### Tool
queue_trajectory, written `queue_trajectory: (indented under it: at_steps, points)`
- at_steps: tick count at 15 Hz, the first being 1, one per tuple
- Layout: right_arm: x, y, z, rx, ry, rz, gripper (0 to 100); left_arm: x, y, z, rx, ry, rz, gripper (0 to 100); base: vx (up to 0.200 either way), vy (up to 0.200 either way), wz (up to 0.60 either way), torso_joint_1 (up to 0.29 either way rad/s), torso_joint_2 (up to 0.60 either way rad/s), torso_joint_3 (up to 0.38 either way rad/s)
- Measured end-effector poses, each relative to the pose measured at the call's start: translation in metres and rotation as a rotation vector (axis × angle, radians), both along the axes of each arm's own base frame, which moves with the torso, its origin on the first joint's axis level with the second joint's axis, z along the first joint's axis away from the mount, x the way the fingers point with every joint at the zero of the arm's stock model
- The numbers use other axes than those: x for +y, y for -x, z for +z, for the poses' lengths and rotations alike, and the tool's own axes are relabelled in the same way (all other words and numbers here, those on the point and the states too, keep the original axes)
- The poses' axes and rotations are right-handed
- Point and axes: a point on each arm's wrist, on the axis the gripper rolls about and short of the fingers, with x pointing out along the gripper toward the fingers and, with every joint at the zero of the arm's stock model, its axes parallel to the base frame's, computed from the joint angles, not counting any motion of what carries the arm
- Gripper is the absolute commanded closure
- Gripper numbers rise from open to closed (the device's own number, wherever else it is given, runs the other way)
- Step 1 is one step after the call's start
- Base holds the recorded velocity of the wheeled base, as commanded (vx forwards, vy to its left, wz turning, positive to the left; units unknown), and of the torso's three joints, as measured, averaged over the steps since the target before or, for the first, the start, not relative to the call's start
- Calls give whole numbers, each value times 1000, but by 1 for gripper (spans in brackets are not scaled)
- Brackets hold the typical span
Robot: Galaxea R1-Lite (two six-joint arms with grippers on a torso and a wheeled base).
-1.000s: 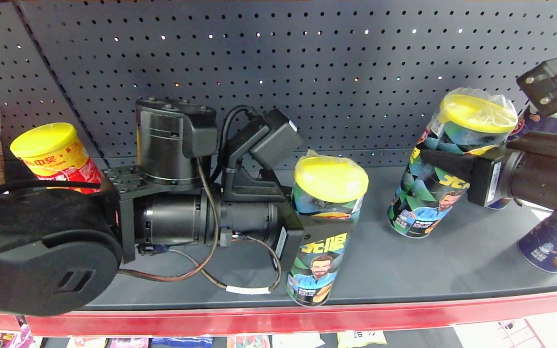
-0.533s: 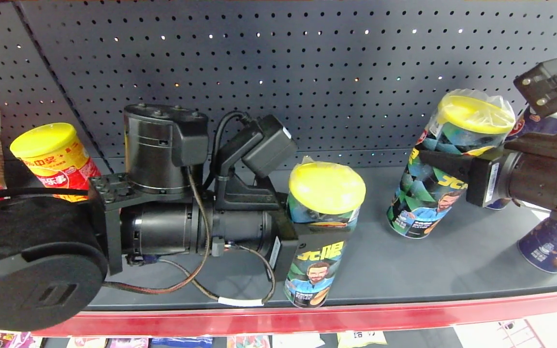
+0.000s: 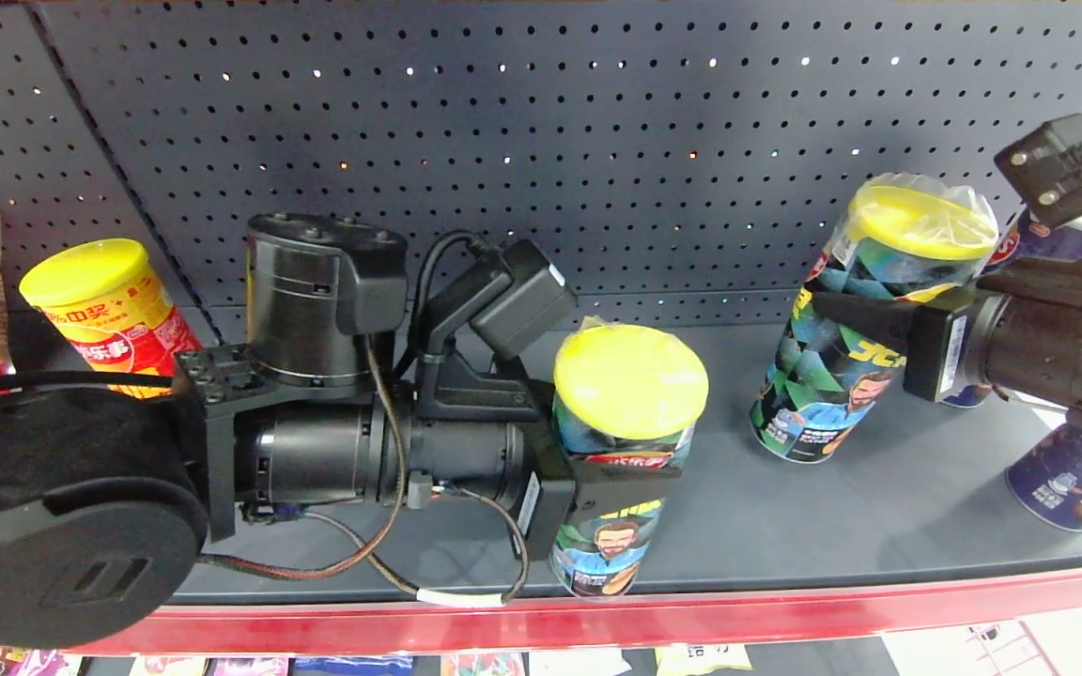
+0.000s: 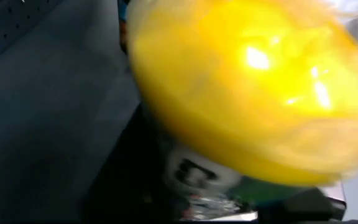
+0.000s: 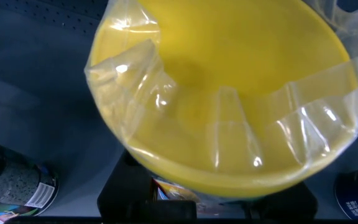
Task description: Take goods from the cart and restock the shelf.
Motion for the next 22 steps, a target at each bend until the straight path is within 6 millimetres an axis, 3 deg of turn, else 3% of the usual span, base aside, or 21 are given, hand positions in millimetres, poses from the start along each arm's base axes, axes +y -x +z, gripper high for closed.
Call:
queue_trajectory:
  at_steps: [5,11,17,22]
  points:
    - [10,0,2,4,-12,41,100,2,2,0,-19,21,12,0,0,0,0,0,0,0]
    - [43,-31,21,9,-126,80,100,24,14,-3,-25,6,115,0,0,0,0,0,0,0]
    - [81,-50,4,31,-124,197,100,61,27,-7,-29,-12,238,0,0,0,0,0,0,0]
    - [95,-59,-14,53,-113,247,100,76,35,-8,-41,-19,289,0,0,0,0,0,0,0]
